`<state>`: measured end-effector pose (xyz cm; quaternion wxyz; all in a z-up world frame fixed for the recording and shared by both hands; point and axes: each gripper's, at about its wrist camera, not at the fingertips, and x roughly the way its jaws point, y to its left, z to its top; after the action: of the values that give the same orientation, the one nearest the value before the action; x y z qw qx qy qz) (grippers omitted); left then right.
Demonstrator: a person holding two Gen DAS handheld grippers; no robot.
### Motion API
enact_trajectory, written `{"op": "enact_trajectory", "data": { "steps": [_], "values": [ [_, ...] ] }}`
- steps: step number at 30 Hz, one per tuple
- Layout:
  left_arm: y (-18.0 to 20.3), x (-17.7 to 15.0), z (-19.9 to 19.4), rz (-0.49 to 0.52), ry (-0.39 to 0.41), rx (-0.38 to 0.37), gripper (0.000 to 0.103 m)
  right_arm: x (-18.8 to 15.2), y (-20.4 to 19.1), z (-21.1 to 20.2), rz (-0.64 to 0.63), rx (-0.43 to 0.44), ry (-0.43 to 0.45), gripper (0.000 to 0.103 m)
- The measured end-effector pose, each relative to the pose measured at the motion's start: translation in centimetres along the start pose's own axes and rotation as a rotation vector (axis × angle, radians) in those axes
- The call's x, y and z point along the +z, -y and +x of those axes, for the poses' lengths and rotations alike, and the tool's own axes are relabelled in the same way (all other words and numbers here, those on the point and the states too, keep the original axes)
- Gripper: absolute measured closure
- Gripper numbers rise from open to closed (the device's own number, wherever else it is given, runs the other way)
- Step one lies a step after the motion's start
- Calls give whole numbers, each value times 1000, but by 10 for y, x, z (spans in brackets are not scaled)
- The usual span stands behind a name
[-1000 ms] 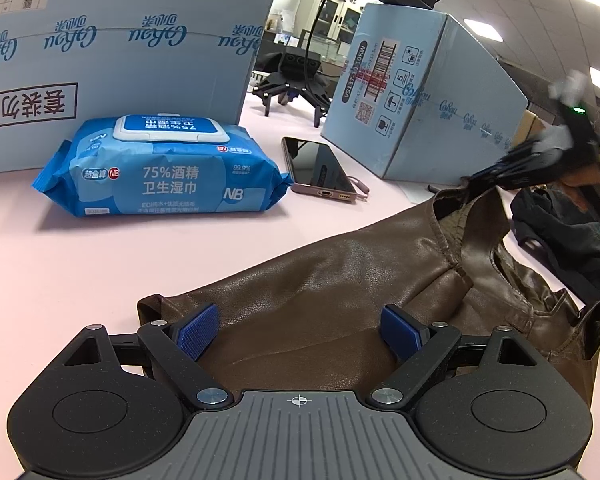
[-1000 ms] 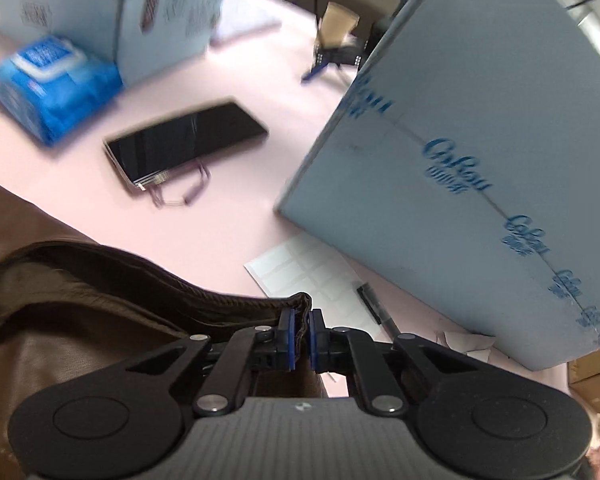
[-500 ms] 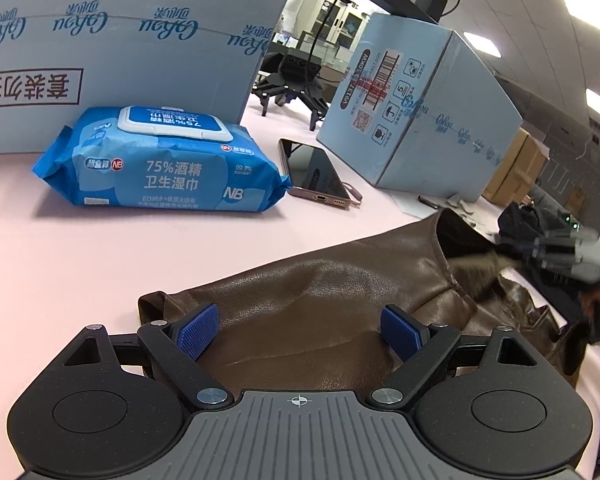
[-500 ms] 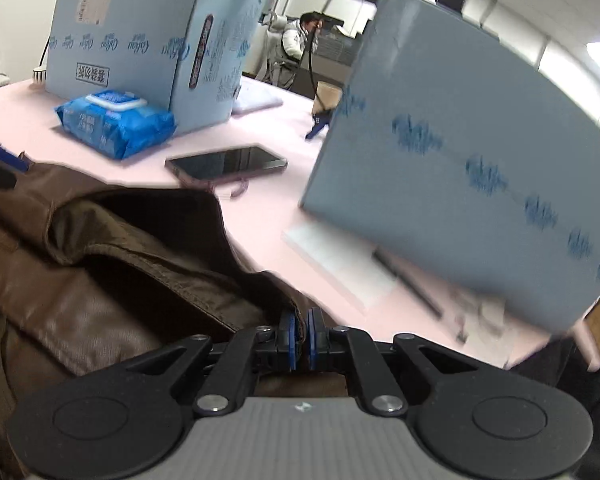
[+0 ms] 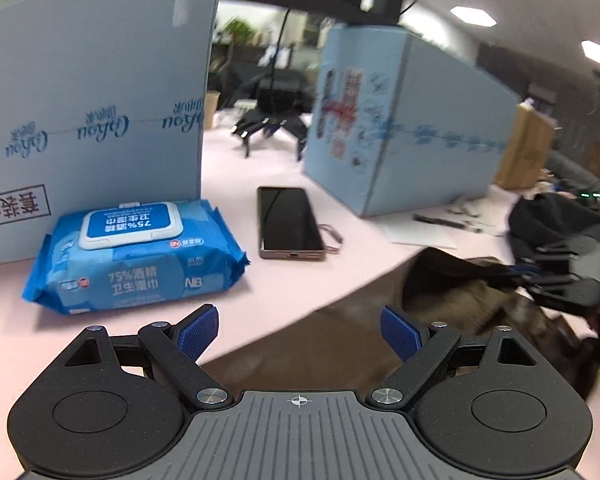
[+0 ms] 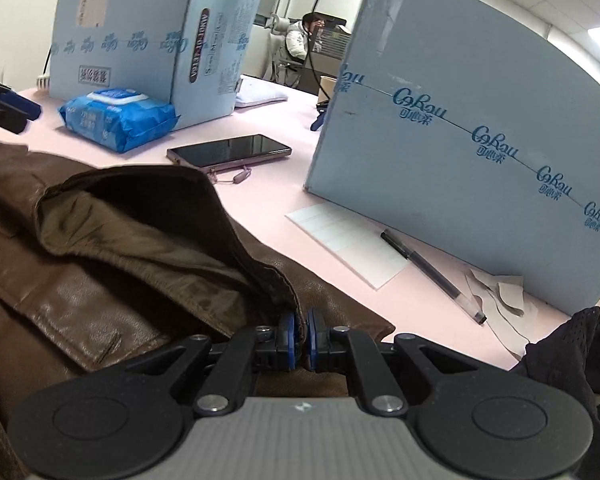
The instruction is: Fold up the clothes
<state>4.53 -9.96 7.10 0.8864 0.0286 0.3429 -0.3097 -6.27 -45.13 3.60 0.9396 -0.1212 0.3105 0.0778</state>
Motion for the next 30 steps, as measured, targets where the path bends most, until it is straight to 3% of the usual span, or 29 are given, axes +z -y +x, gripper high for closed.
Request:
{"op": "enact_trajectory", "data": {
  "steps": [2,5,14,18,20,21,22,23,26,30],
  "values": [
    [4,-3,15,-1,-64,-24,13,1,1,1,1,-10,3,90],
    [19,-27,23,77,-128,-83,13,5,2,3,-20,-24,2,83],
    [21,-53,10,129,-104,-96,12,46,32,12,104,-30,-27,58],
    [20,-61,7,130,-57,-114,11,60,19,19,-59,-97,-59,57],
    [19,-62,6,134,-46,-124,11,64,14,21,-108,-117,-62,59],
    [19,-62,7,134,-44,-128,11,66,11,23,-130,-118,-66,72],
    [17,-63,6,133,-38,-137,11,70,6,27,-145,-101,-74,92],
    [16,-63,6,131,-33,-146,11,71,4,29,-147,-92,-79,96],
    [9,-64,5,107,-22,-176,11,68,1,20,-157,-91,-27,97],
    [7,-64,6,95,-22,-197,11,34,20,0,-22,-23,-4,97]
  ]
}}
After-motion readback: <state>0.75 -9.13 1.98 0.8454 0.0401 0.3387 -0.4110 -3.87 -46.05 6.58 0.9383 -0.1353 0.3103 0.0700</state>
